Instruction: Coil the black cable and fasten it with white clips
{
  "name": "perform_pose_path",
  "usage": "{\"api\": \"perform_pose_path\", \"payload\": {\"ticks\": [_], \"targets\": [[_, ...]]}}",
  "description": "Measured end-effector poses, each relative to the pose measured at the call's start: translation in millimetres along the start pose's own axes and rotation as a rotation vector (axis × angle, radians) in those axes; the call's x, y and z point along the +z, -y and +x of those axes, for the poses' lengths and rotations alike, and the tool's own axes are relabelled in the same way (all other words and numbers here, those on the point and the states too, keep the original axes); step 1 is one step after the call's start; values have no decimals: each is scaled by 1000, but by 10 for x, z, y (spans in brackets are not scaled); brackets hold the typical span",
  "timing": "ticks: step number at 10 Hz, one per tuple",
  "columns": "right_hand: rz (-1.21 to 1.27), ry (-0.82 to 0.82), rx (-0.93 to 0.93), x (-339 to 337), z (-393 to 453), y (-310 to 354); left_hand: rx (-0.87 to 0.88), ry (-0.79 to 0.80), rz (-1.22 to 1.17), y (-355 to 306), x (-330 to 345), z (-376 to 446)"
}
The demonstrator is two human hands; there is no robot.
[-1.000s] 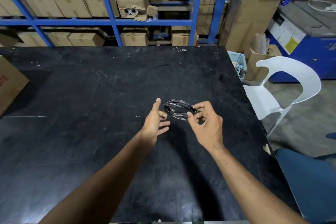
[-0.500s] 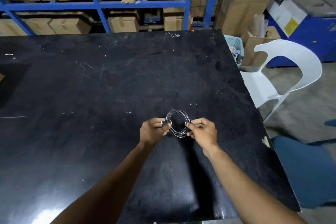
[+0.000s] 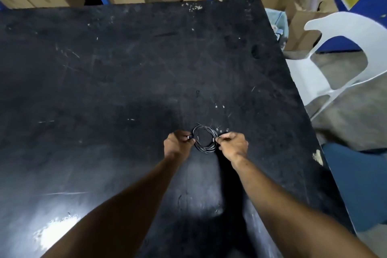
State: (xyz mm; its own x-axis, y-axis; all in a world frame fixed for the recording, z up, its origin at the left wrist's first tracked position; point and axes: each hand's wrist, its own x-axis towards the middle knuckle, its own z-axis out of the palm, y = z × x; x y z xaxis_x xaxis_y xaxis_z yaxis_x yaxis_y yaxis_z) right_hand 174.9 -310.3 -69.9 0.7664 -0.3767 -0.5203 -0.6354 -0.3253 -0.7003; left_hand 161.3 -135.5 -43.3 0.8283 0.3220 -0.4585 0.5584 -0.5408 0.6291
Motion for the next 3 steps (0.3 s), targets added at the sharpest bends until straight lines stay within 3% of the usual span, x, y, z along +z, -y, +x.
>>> {"api": "perform_pose_path", "payload": {"ticks": [3], "targets": [[-7,26,-37,-161,-53,49,7,-20,-49,4,-115,-22]]}}
